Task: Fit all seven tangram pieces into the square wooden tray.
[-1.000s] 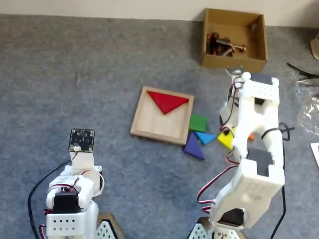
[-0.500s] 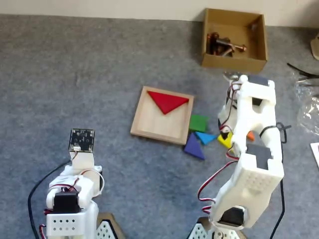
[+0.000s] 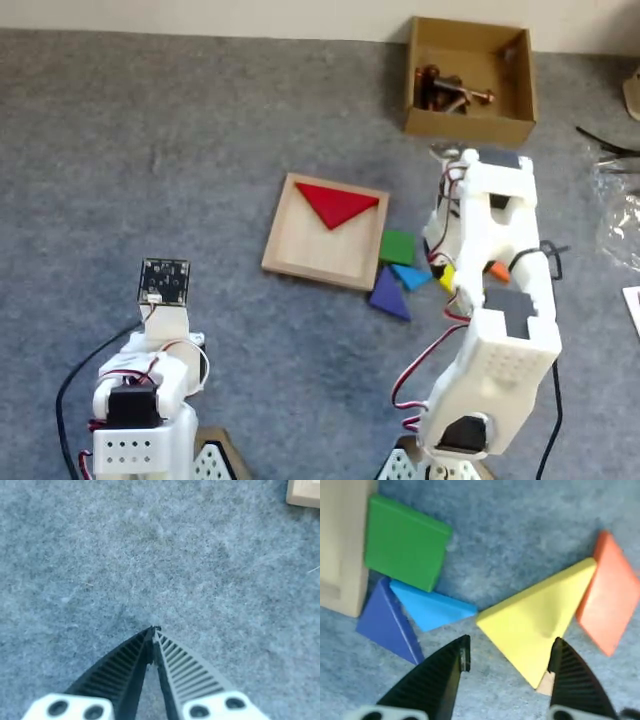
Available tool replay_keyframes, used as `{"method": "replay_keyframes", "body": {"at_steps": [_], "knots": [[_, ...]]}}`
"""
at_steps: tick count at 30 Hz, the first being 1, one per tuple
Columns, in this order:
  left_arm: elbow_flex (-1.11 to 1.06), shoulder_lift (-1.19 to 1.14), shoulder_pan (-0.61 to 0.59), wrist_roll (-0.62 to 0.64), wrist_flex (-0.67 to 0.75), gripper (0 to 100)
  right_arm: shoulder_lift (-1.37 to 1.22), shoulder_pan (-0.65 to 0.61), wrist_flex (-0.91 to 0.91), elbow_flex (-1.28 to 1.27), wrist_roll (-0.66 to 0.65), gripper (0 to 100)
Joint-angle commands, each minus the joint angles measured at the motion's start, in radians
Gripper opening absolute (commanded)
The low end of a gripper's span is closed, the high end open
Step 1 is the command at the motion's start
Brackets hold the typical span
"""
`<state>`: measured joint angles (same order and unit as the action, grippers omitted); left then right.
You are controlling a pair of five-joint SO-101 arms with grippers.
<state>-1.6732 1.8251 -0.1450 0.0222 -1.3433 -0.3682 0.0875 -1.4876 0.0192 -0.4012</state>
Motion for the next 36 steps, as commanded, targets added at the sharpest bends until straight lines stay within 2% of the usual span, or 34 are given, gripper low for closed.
{"method": "replay_keyframes", "body": {"at_steps": [1,5,10,17,22,36], "knots": [[-0.022,0.005,-0.013,-0.006,-0.005,1,0.016,-0.038,0.068,-0.050,-0.006,24.9],[-0.022,0.005,-0.013,-0.006,-0.005,1,0.018,-0.035,0.185,-0.117,0.087,25.0],[-0.022,0.005,-0.013,-0.006,-0.005,1,0.018,-0.033,0.217,-0.148,0.140,25.0],[-0.022,0.005,-0.013,-0.006,-0.005,1,0.022,-0.013,0.211,-0.183,0.141,25.2],[-0.022,0.005,-0.013,-0.006,-0.005,1,0.022,-0.012,0.209,-0.196,0.133,31.7],[-0.022,0.005,-0.013,-0.006,-0.005,1,0.024,0.045,0.209,-0.191,0.140,32.2]]}}
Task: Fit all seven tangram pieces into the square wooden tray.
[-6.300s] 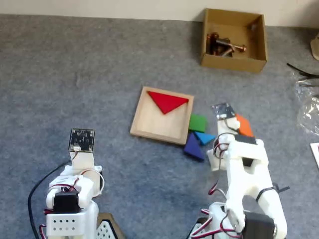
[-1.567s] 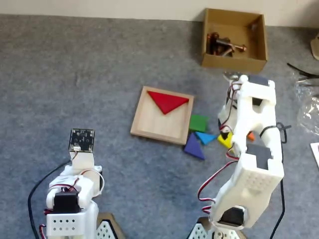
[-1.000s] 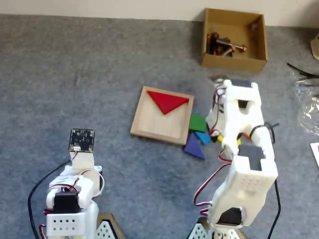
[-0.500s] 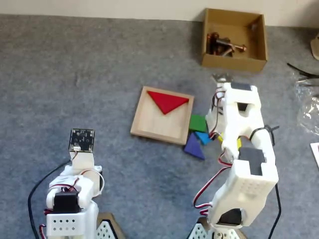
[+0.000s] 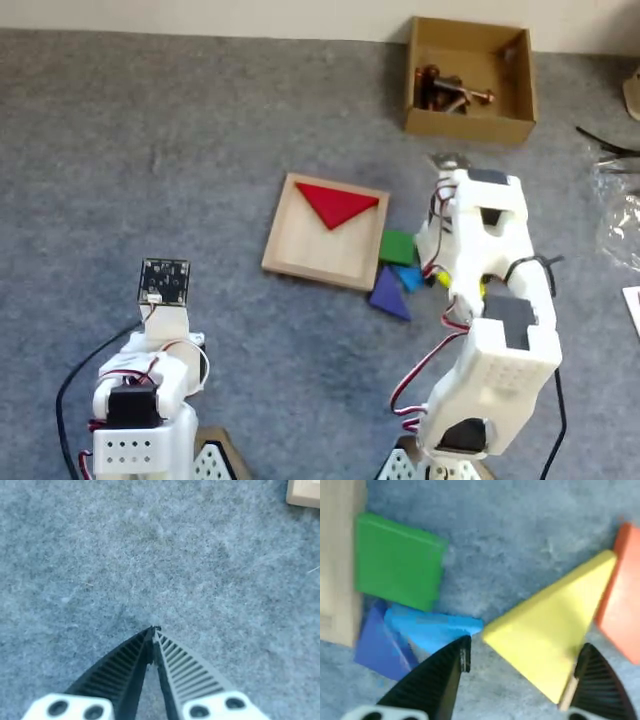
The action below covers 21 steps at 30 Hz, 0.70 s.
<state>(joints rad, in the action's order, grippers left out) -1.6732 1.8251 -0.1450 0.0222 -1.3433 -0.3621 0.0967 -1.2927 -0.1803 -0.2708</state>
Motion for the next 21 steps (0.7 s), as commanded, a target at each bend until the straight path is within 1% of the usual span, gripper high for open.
{"method": "replay_keyframes", "body": {"at_steps": [1,7,21], "knots": [[-0.022,0.005,-0.013,-0.006,-0.005,1,0.018,0.042,0.015,0.007,0.009,32.2],[-0.022,0.005,-0.013,-0.006,-0.005,1,0.016,0.065,0.016,0.002,0.003,32.2],[-0.022,0.005,-0.012,-0.005,-0.005,1,0.016,0.048,0.024,0.004,0.009,32.1]]}}
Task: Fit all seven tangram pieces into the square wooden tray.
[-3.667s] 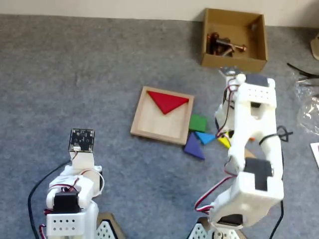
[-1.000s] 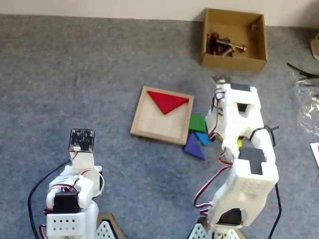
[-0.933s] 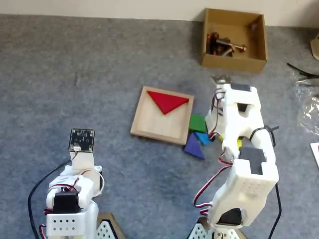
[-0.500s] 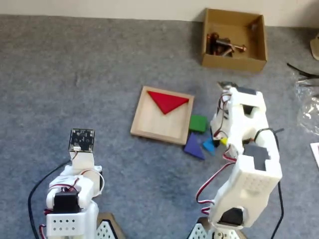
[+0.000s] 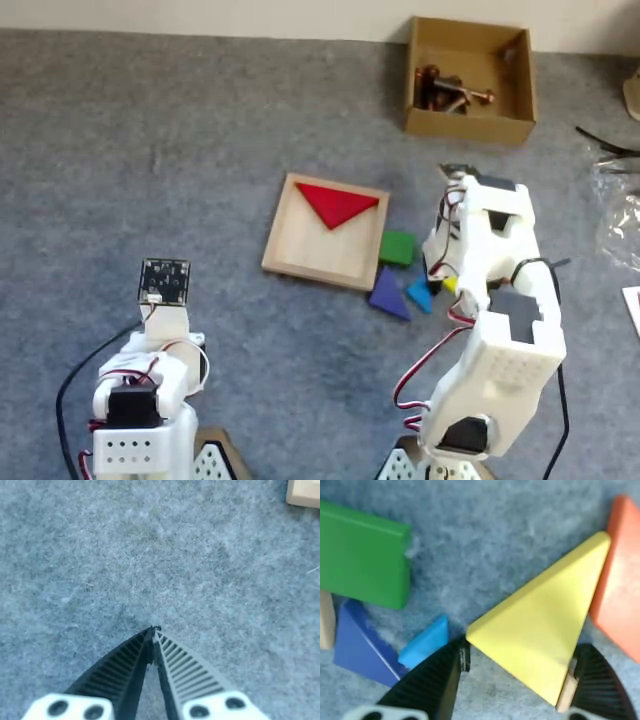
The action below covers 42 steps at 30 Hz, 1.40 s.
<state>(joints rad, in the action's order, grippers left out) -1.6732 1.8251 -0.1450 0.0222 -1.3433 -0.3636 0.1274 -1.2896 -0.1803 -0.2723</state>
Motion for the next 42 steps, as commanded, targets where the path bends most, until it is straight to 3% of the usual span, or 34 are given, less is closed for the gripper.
{"method": "replay_keyframes", "body": {"at_steps": [1,23,42], "knots": [[-0.022,0.005,-0.012,-0.005,-0.005,1,0.018,0.013,0.021,0.004,0.009,32.1],[-0.022,0.005,-0.013,-0.006,-0.005,1,0.019,-0.039,0.021,0.030,0.107,32.1],[-0.022,0.005,-0.013,-0.006,-0.005,1,0.021,-0.088,0.019,0.068,0.110,32.5]]}}
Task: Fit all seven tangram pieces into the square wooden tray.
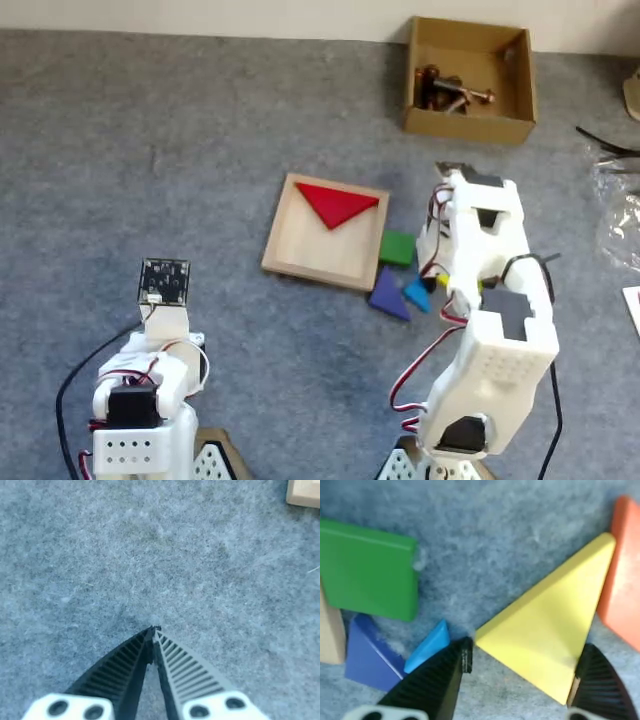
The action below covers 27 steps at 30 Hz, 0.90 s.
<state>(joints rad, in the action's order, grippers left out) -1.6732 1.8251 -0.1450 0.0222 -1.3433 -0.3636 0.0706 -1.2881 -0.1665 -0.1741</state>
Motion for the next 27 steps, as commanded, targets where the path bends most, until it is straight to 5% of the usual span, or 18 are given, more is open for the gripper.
{"method": "replay_keyframes", "body": {"at_steps": [1,27], "knots": [[-0.022,0.005,-0.013,-0.006,-0.005,1,0.021,-0.031,0.018,0.058,0.014,32.5],[-0.022,0.005,-0.013,-0.006,-0.005,1,0.012,0.004,0.013,0.113,0.097,32.5]]}}
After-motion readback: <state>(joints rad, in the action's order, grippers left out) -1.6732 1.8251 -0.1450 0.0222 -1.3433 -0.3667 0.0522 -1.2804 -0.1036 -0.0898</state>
